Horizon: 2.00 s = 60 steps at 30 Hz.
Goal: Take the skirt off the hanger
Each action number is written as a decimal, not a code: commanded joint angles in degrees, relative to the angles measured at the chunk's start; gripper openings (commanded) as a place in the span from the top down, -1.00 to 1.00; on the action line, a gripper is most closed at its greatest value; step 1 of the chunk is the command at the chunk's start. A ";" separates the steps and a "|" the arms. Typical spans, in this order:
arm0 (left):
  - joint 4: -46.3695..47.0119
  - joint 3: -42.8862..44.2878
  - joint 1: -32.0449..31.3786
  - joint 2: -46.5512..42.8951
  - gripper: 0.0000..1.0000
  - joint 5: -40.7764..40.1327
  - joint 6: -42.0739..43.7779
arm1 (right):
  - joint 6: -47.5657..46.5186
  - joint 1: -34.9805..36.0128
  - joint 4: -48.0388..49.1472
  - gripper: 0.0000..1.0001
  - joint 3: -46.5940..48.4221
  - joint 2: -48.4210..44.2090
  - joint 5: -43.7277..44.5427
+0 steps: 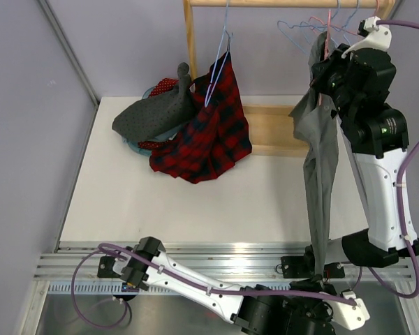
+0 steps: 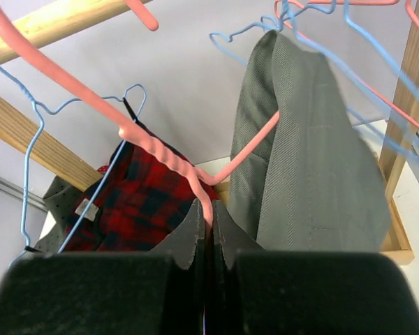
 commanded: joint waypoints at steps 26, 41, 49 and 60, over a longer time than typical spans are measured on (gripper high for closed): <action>19.75 -35.62 26.87 -58.40 -0.98 14.24 6.22 | 10.78 -1.04 10.06 1.00 -29.45 -37.93 -42.74; 25.12 -39.49 44.80 -55.67 -0.98 34.83 11.15 | 26.51 -0.95 12.26 1.00 -27.36 -43.12 -72.10; 24.25 -46.35 49.99 -66.30 -0.98 42.57 11.49 | 37.92 -1.04 17.52 1.00 -24.62 -42.15 -80.20; 15.98 -38.72 50.88 -72.38 -0.98 54.61 11.15 | 41.02 -1.04 19.46 1.00 -31.03 -42.50 -82.49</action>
